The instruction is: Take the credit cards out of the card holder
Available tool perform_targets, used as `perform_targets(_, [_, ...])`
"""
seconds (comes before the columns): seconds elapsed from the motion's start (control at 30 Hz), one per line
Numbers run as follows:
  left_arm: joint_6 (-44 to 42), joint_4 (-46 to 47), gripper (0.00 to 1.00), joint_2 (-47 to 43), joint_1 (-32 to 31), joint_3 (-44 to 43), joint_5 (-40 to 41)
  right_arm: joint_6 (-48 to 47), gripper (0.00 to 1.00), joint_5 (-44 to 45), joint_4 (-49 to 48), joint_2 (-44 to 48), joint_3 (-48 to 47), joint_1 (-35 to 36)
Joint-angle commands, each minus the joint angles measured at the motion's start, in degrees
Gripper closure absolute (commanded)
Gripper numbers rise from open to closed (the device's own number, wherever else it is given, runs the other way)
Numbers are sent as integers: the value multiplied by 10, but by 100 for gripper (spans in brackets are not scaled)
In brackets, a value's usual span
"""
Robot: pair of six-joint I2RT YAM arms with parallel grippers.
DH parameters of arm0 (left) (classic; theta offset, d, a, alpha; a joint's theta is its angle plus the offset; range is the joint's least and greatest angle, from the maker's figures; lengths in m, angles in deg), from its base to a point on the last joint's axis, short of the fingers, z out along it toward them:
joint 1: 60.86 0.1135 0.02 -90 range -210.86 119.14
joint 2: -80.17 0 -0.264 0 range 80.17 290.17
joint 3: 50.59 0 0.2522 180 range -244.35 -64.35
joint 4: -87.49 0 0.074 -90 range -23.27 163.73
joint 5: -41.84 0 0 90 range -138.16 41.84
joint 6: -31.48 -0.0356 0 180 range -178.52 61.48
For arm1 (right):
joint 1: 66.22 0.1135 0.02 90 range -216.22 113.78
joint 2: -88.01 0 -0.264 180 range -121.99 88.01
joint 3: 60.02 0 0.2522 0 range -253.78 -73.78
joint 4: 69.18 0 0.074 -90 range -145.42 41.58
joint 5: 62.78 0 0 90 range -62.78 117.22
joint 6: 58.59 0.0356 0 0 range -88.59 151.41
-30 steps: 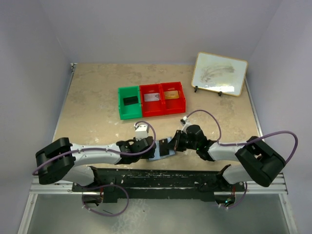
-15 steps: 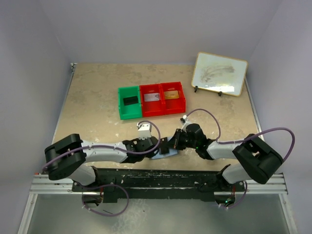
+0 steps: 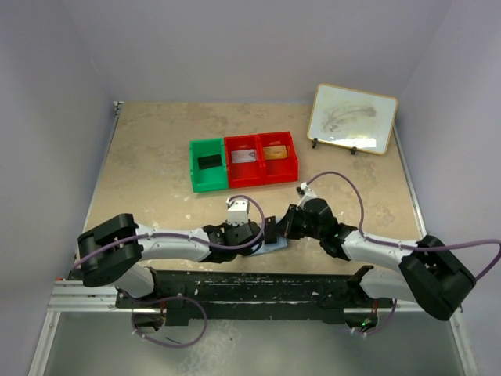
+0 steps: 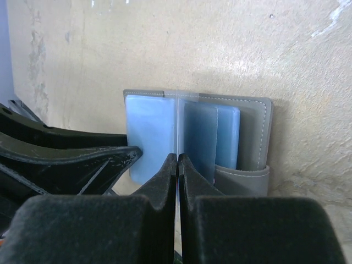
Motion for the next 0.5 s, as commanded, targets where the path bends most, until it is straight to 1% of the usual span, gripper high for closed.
perform_targets(0.0, [-2, -19, 70, -43, -7, 19, 17, -36, 100, 23, 11, 37, -2, 1])
perform_targets(0.1, [7, -21, 65, -65, -7, 23, 28, -73, 100, 28, -8, 39, -10, 2])
perform_targets(0.2, [14, -17, 63, -86, -7, 25, 35, -101, 100, -3, 11, 17, -36, 3])
perform_targets(0.33, [12, 1, 62, -98, -7, 24, 30, -101, 100, -19, 91, -25, -72, 3])
perform_targets(0.47, [9, 11, 62, -94, -7, 14, 26, -109, 100, -41, 152, -43, -93, 13])
